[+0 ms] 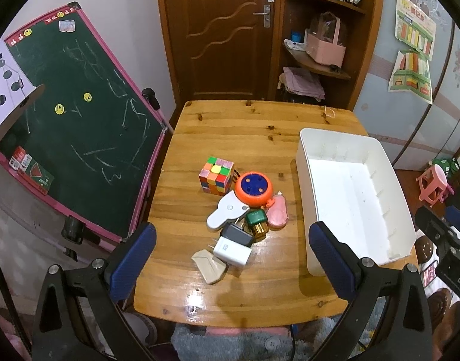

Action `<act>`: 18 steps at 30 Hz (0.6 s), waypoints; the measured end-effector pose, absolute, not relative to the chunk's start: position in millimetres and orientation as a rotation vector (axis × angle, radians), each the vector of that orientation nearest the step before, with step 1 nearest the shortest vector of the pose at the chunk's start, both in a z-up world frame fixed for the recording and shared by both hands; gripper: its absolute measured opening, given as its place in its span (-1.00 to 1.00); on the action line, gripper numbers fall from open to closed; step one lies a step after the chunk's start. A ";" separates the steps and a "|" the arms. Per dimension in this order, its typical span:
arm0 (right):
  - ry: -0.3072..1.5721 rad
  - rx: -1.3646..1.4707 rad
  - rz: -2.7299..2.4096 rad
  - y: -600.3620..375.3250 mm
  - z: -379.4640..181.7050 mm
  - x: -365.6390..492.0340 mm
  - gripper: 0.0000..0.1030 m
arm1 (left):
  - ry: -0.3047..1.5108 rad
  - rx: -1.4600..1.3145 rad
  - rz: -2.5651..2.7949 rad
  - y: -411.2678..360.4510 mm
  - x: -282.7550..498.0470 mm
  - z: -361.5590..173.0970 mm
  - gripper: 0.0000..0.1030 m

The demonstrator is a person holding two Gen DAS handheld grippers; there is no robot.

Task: Organize rigid objects

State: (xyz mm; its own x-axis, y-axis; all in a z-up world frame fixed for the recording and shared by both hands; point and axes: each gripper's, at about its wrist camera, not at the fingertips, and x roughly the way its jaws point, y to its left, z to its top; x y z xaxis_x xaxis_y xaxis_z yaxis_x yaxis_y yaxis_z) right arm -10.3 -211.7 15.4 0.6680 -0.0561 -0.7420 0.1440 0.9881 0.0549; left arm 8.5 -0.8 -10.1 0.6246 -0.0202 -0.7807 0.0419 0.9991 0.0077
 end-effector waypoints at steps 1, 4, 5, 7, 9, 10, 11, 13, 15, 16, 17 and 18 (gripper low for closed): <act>0.825 0.110 -0.115 -211.5 16.4 -10.7 0.68 | 0.891 0.024 -0.036 0.4 9.1 -8.5 0.97; 0.799 0.105 -0.122 -211.6 20.7 -11.3 0.68 | 0.886 0.023 -0.037 1.0 11.3 -6.1 0.97; 0.790 0.104 -0.125 -211.5 22.3 -11.1 0.68 | 0.887 0.024 -0.040 0.8 12.2 -5.4 0.97; 0.769 0.099 -0.135 -210.7 25.7 -11.0 0.68 | 0.890 0.023 -0.043 3.0 15.3 -4.6 0.97; 0.741 0.090 -0.149 -209.7 29.5 -12.1 0.68 | 0.889 0.021 -0.045 5.2 18.1 -2.9 0.97; 0.724 0.086 -0.156 -209.2 32.1 -12.6 0.68 | 0.884 0.022 -0.046 6.4 18.8 -1.7 0.97; 0.706 0.084 -0.162 -208.8 35.0 -12.6 0.68 | 0.880 0.023 -0.046 6.3 19.0 -0.7 0.97; 0.678 0.090 -0.169 -209.5 39.2 -13.2 0.68 | 0.877 0.024 -0.053 6.5 20.2 1.5 0.97; 0.646 0.104 -0.169 -211.6 43.9 -13.7 0.68 | 0.879 0.018 -0.062 8.4 22.2 3.1 0.97; 0.633 0.109 -0.168 -213.0 46.1 -14.0 0.68 | 0.879 0.015 -0.066 9.2 23.1 4.0 0.97; 0.618 0.115 -0.169 -214.2 48.5 -14.0 0.68 | 0.877 0.015 -0.067 10.2 24.0 5.2 0.97; 0.606 0.119 -0.168 -215.1 50.1 -14.3 0.68 | 0.875 0.016 -0.064 11.3 24.8 5.9 0.97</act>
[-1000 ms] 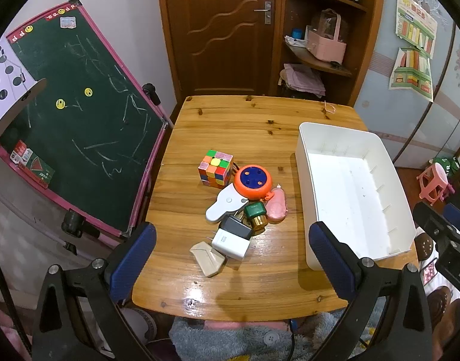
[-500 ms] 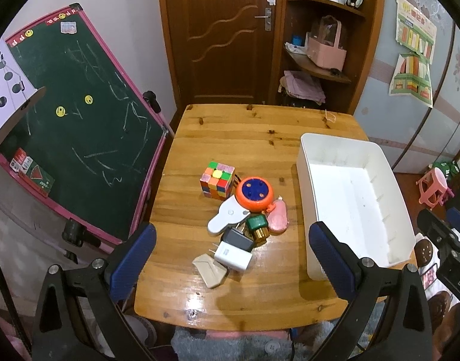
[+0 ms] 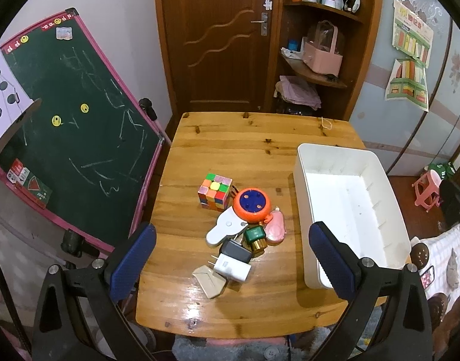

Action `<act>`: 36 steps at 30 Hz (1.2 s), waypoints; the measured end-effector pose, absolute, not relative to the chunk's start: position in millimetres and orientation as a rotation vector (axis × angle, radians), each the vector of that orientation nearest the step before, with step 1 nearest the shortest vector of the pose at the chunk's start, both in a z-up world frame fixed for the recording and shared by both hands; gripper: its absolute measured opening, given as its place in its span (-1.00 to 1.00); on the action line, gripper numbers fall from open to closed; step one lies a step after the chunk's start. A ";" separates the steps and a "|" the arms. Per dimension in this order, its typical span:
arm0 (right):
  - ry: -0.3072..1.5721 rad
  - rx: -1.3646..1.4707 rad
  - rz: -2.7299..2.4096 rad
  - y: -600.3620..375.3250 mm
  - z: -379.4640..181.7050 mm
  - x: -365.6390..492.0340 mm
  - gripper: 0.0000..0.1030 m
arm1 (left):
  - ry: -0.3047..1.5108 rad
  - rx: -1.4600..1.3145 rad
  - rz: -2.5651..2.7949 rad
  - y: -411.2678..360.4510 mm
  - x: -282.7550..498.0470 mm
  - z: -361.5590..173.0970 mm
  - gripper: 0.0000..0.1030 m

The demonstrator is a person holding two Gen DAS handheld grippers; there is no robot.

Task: Organize rigid objects
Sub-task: 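Move the left tool toward the beige adapter at the cluster's edge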

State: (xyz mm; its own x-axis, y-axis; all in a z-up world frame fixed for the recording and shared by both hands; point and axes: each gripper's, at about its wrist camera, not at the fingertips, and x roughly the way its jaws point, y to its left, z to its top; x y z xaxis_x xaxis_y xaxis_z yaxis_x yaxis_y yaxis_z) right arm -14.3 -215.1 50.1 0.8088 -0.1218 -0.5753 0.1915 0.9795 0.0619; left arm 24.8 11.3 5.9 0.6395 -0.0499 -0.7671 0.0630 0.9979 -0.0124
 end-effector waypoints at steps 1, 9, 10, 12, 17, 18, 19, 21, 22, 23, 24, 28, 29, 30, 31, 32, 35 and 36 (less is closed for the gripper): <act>0.590 0.121 -0.167 -216.1 52.4 -14.4 0.68 | 0.870 0.017 -0.062 12.3 25.3 6.8 0.97; 0.536 0.136 -0.126 -215.2 58.5 -11.4 0.68 | 0.860 0.017 -0.040 17.4 31.9 10.9 0.97; 0.530 0.153 -0.111 -216.4 57.8 -10.8 0.68 | 0.858 0.019 -0.038 17.5 32.4 11.1 0.97; 0.514 0.183 -0.089 -218.4 57.5 -10.7 0.68 | 0.856 0.023 -0.038 18.1 33.2 10.9 0.97; 0.491 0.141 -0.102 -210.7 58.6 -7.1 0.68 | 0.849 0.037 -0.031 20.6 35.1 7.6 0.97; 0.487 0.124 -0.100 -207.7 58.6 -6.7 0.68 | 0.847 0.038 -0.028 21.9 35.8 7.0 0.97; 0.488 0.110 -0.085 -204.0 58.6 -6.0 0.68 | 0.844 0.041 -0.021 23.6 36.9 5.5 0.97; 0.489 0.111 -0.030 -200.9 57.8 -5.6 0.68 | 0.845 0.045 -0.012 25.8 38.3 3.0 0.97; 0.486 0.124 0.012 -199.9 57.4 -5.9 0.68 | 0.848 0.044 -0.010 27.2 39.0 1.3 0.97; 0.485 0.134 0.032 -199.4 57.4 -5.5 0.68 | 0.854 0.038 -0.011 29.8 40.3 -1.0 0.97; 0.484 0.138 0.040 -198.6 57.3 -5.3 0.68 | 0.858 0.036 -0.011 30.8 40.7 -2.3 0.97; 0.488 0.124 0.070 -191.9 55.9 -2.9 0.68 | 0.872 0.031 0.004 38.6 42.2 -10.8 0.97; 0.490 0.123 0.075 -189.3 55.8 -1.4 0.68 | 0.874 0.031 0.007 40.2 41.8 -13.1 0.97; 0.492 0.124 0.085 -187.7 54.8 -0.7 0.68 | 0.877 0.032 0.011 41.9 42.0 -15.1 0.97; 0.495 0.125 0.092 -186.7 54.4 -0.6 0.68 | 0.881 0.032 0.017 43.9 42.1 -17.7 0.97; 0.498 0.124 0.097 -186.1 53.3 -0.8 0.68 | 0.885 0.030 0.018 45.4 42.3 -20.0 0.97; 0.509 0.124 0.110 -185.7 50.4 1.7 0.68 | 0.905 0.026 0.022 49.9 42.8 -28.6 0.97; 0.515 0.127 0.119 -185.5 49.0 2.6 0.68 | 0.910 0.025 0.025 51.7 42.8 -31.4 0.97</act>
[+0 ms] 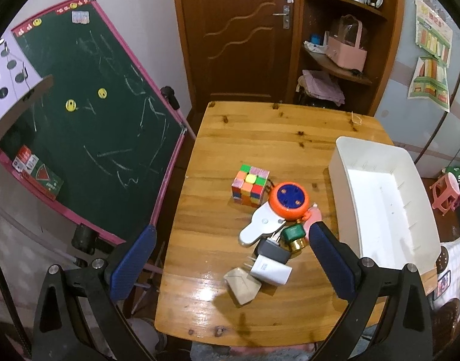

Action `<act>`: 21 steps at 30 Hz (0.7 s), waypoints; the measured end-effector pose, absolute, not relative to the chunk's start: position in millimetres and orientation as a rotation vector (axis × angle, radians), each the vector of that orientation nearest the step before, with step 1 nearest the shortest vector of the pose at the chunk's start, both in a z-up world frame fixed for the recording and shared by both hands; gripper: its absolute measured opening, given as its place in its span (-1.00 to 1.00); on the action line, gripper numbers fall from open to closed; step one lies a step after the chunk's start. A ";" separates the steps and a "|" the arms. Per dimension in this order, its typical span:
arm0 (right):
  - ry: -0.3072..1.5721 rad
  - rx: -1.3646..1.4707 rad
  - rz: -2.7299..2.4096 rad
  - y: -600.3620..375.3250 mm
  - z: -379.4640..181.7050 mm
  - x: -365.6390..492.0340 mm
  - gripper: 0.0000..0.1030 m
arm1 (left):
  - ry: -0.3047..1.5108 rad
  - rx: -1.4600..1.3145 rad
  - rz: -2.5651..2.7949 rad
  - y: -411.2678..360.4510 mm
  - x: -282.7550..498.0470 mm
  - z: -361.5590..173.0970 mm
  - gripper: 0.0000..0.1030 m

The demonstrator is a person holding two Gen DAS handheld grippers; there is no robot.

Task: Organize rigid objects
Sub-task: 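Move the left tool toward the beige adapter at the cluster's edge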

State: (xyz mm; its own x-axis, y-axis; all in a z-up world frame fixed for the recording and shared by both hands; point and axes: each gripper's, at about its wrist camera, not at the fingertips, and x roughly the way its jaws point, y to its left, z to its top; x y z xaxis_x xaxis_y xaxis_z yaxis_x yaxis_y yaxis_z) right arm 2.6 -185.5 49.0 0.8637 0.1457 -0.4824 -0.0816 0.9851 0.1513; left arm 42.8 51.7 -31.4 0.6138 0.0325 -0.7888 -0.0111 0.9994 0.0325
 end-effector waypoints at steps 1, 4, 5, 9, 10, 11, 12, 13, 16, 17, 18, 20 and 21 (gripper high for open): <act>0.520 0.126 0.124 -184.1 47.6 3.2 0.68 | 0.914 0.025 0.029 52.4 42.6 -33.9 0.97; 0.557 0.106 0.134 -178.5 38.3 7.9 0.68 | 0.930 0.013 0.037 56.5 42.0 -42.2 0.97; 0.566 0.098 0.134 -177.1 35.7 9.7 0.68 | 0.939 0.007 0.038 58.6 41.9 -46.0 0.97; 0.592 0.053 0.141 -167.6 25.1 12.0 0.68 | 0.965 0.001 0.048 62.5 39.7 -57.5 0.97; 0.594 0.047 0.145 -165.6 24.0 12.7 0.68 | 0.971 -0.001 0.050 64.5 39.5 -59.9 0.97; 0.598 0.039 0.150 -163.2 22.1 13.2 0.68 | 0.976 -0.004 0.050 66.4 39.1 -62.4 0.97; 0.604 0.034 0.160 -161.4 20.1 13.7 0.68 | 0.978 -0.006 0.049 67.8 38.2 -64.2 0.97; 0.608 0.028 0.169 -159.8 18.8 15.1 0.68 | 0.978 -0.007 0.048 69.5 37.6 -66.2 0.97; 0.623 -0.017 0.188 -147.8 9.4 19.3 0.68 | 0.982 -0.009 0.054 77.3 36.0 -75.0 0.97; 0.631 -0.040 0.203 -141.1 4.2 21.0 0.68 | 0.989 -0.013 0.060 81.0 35.2 -79.5 0.97; 0.639 -0.055 0.215 -136.6 0.9 22.1 0.68 | 0.997 -0.017 0.065 83.0 34.5 -83.3 0.97; 0.662 -0.098 0.255 -122.8 -10.1 25.0 0.68 | 1.022 -0.031 0.072 90.5 33.2 -94.1 0.97; 0.680 -0.124 0.277 -114.4 -17.3 26.6 0.68 | 1.033 -0.035 0.077 93.2 32.4 -98.4 0.97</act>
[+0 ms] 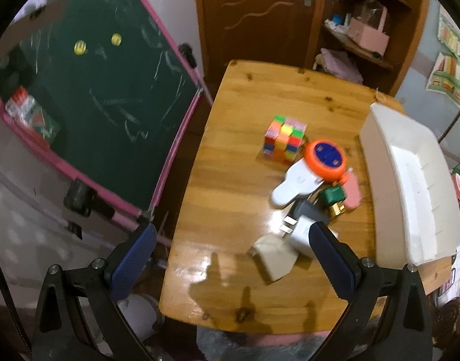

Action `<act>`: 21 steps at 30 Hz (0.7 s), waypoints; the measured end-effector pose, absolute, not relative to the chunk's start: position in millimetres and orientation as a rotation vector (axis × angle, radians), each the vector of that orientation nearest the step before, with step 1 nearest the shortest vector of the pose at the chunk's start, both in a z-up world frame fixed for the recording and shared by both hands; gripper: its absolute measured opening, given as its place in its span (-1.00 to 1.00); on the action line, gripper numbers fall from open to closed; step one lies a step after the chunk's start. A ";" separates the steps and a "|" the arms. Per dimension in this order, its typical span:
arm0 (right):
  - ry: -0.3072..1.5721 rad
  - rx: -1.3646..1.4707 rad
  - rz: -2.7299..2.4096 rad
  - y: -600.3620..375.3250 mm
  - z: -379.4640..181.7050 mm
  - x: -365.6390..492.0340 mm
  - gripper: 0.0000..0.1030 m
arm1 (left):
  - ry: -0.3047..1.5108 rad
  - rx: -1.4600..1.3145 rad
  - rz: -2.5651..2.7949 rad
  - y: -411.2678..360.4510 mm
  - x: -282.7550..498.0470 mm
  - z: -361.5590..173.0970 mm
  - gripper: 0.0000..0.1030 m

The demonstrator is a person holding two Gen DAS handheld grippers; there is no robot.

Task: Organize rigid objects
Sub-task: 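Move the left tool toward the beige adapter at the cluster's edge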

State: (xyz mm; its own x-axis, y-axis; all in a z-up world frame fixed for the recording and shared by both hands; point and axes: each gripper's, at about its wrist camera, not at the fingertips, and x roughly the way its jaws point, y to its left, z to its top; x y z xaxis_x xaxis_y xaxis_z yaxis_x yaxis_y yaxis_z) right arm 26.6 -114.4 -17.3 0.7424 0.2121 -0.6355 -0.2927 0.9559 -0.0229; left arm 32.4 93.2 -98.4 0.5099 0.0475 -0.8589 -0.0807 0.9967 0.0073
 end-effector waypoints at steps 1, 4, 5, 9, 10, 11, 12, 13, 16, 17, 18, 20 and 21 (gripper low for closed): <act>0.690 -0.140 0.291 -109.4 -22.0 27.7 0.68 | 1.047 -0.043 0.079 98.1 31.2 -104.2 0.97; 0.721 -0.185 0.332 -94.1 -38.1 29.4 0.68 | 1.076 -0.064 0.081 106.2 28.6 -115.1 0.97; 0.730 -0.192 0.342 -91.3 -42.1 29.3 0.68 | 1.090 -0.075 0.079 109.1 27.7 -119.7 0.97; 0.768 -0.205 0.364 -85.0 -56.1 30.7 0.68 | 1.118 -0.089 0.073 112.7 25.4 -133.4 0.97; 0.775 -0.205 0.363 -84.9 -58.4 30.7 0.68 | 1.122 -0.086 0.069 112.2 24.9 -135.9 0.97; 0.778 -0.203 0.363 -84.6 -59.6 30.2 0.68 | 1.130 -0.077 0.059 110.0 24.8 -139.4 0.97; 0.779 -0.200 0.361 -85.4 -60.1 29.0 0.68 | 1.135 -0.073 0.053 108.0 25.2 -140.8 0.97; 0.778 -0.193 0.355 -87.5 -59.8 27.7 0.68 | 1.142 -0.068 0.042 105.9 25.6 -143.7 0.97; 0.779 -0.179 0.326 -95.6 -59.1 26.3 0.68 | 1.169 -0.078 -0.013 98.7 29.4 -153.8 0.97; 0.780 -0.175 0.317 -99.3 -59.2 26.5 0.68 | 1.182 -0.088 -0.036 96.0 31.7 -158.5 0.97; 0.786 -0.165 0.296 -104.9 -60.2 27.0 0.68 | 1.192 -0.094 -0.048 94.0 33.4 -162.2 0.97; 0.802 -0.135 0.260 -118.1 -62.9 28.7 0.68 | 1.214 -0.105 -0.076 89.7 37.7 -171.5 0.97; 0.811 -0.120 0.238 -125.7 -64.3 29.9 0.68 | 1.221 -0.108 -0.083 87.7 39.2 -174.6 0.97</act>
State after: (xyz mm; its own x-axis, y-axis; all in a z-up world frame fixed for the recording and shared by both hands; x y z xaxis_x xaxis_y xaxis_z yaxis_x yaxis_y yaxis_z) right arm 29.9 -125.7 -64.3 0.6643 0.1644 -0.7291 -0.2562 0.9665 -0.0155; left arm 39.2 87.7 -174.6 0.3409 -0.1216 -0.9322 0.0056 0.9918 -0.1273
